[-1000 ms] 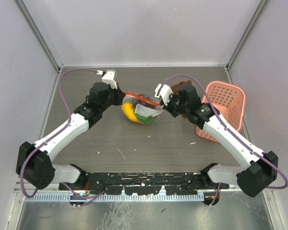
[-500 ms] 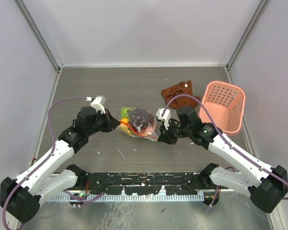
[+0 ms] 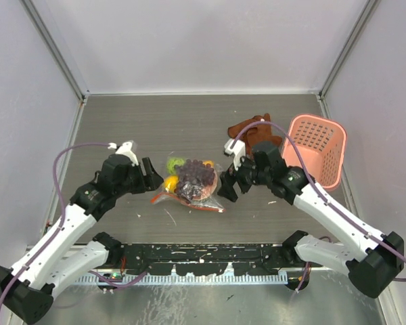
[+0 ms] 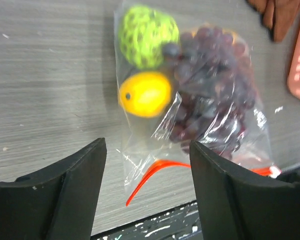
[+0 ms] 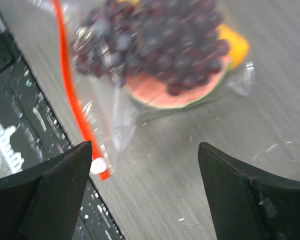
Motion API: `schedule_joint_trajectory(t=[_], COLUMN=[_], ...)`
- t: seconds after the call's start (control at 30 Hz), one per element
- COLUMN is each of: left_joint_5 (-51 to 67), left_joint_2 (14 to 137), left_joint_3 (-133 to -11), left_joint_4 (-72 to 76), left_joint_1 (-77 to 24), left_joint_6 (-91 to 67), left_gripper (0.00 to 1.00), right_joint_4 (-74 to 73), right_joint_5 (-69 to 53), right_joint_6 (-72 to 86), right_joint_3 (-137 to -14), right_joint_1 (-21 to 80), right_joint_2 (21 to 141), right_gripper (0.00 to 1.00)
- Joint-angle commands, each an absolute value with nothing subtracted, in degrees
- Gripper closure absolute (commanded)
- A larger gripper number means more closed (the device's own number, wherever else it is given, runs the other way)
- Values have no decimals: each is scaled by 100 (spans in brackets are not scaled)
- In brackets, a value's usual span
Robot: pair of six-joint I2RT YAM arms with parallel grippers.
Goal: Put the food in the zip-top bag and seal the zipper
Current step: Place the zipper food storage bag at the center of the board, then reset both arms
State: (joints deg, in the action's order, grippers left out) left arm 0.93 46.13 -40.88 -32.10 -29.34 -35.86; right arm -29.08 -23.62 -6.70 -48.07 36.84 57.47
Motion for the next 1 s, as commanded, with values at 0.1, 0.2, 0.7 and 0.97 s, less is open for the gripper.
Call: schedule_joint_trajectory(t=[0.1, 0.2, 0.7, 0.97], left_joint_5=[-1881, -2511, -3825, -3812], left_joint_2=[4374, 4485, 3509, 3024], left_joint_3=[-5229, -5598, -5711, -4830], left_joint_4=[-4120, -4315, -3419, -2380], left_joint_1=[-2912, -2889, -2725, -2717], left_joint_6=[-3093, -2943, -1550, -1373], left_gripper=[14, 2, 2, 2], right_joint_4=[-2886, -2958, -2957, -2422], right_joint_5=[-1726, -1235, 3098, 3243], right_joint_6=[303, 837, 1193, 1149], right_joint_3=[-5855, -6049, -5860, -5132], right_joint_1=[2439, 1787, 1213, 1220], right_joint_2=[6219, 6327, 4031, 2900], right_gripper=[0, 0, 0, 0])
